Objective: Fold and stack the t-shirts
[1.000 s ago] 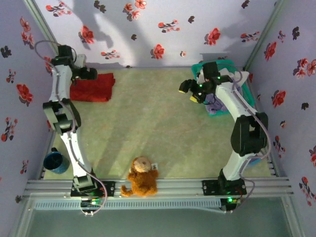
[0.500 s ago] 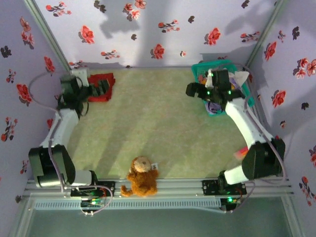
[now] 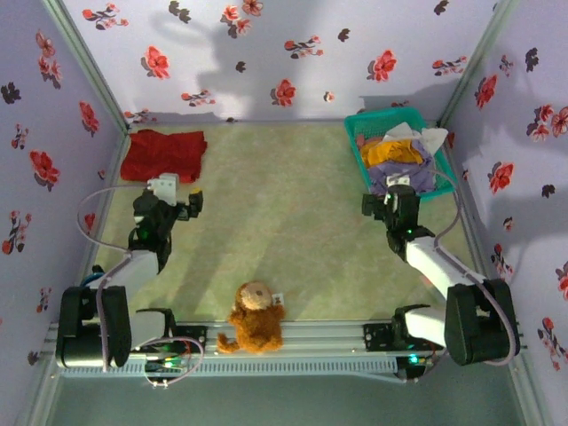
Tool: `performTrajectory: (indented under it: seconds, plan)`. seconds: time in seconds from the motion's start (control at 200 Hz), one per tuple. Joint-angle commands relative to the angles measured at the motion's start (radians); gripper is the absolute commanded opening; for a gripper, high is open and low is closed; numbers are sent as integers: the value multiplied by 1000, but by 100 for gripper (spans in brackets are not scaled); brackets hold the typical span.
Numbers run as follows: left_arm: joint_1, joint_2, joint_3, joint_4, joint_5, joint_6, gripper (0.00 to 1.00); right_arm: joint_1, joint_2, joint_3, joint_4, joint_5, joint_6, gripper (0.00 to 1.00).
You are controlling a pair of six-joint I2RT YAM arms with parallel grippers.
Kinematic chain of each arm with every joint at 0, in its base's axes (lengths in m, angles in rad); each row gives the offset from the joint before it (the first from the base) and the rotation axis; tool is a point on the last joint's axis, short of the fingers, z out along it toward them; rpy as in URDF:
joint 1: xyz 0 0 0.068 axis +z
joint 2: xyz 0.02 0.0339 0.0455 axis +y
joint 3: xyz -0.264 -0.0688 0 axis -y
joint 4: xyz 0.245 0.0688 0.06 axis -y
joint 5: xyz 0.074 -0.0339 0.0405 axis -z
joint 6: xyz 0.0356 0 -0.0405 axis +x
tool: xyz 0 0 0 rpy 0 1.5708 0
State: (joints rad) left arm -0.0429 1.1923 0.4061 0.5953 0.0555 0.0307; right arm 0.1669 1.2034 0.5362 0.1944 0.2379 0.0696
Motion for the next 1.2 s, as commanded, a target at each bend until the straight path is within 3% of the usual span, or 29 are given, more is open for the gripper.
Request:
performTrajectory:
  seconds: [0.0,0.08,0.22,0.495,0.7,0.865,1.195]
  plan:
    - [9,26,-29,44,-74,76,99,-29,20,-52,189,69,-37,99]
    - [22,86,-69,126,-81,33,99,-61,49,-104,299,58,-32,99]
    - [40,226,-159,434,-95,-13,99,-127,98,-176,485,45,7,99]
    - [54,357,-181,599,-106,-39,99,-178,202,-194,627,-63,58,99]
    - [62,348,-158,545,-140,-55,100,-178,266,-159,617,-100,44,99]
    - [62,343,-27,306,-195,-89,99,-178,326,-107,570,-124,36,99]
    - [60,345,-28,313,-186,-84,99,-176,326,-105,570,-125,33,99]
